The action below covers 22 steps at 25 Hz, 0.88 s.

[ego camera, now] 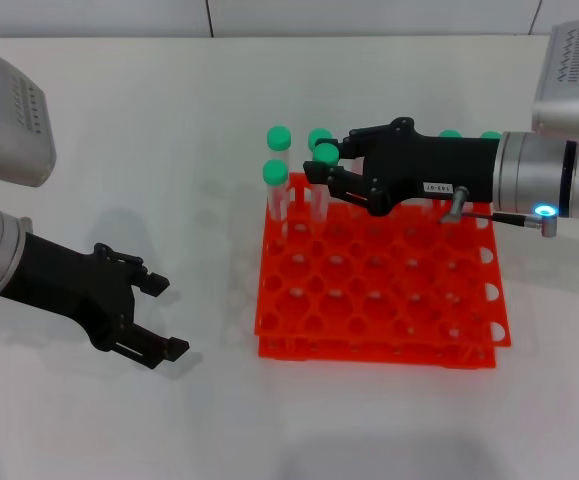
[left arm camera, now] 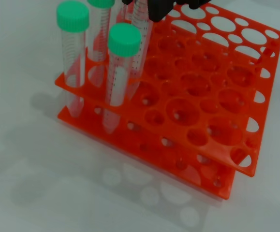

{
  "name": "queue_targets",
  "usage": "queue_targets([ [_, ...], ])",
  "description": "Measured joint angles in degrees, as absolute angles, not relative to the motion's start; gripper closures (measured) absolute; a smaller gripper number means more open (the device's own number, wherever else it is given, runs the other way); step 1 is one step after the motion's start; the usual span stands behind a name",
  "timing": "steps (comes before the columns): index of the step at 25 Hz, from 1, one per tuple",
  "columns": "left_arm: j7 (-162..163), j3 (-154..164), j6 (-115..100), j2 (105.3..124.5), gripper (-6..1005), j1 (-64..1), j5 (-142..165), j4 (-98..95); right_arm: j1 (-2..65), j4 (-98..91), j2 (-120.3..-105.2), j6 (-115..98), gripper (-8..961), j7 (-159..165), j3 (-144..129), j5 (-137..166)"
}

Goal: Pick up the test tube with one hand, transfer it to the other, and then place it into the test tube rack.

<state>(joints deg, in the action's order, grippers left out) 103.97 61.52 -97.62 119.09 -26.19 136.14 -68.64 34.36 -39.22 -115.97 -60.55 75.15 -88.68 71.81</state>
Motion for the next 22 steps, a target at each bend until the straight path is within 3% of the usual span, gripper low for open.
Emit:
queue_targets([
  [13, 103.97, 61.52, -97.56, 119.09, 112, -26.17, 136.3, -68.64, 34.36, -39.48, -115.93, -61.47, 574, 75.17, -88.68, 71.81],
  [22, 103.97, 61.52, -97.55, 119.08, 112, -25.66, 135.94, -68.64, 31.53, -43.68, -115.73, -63.49, 484, 75.14, -88.43, 71.81],
])
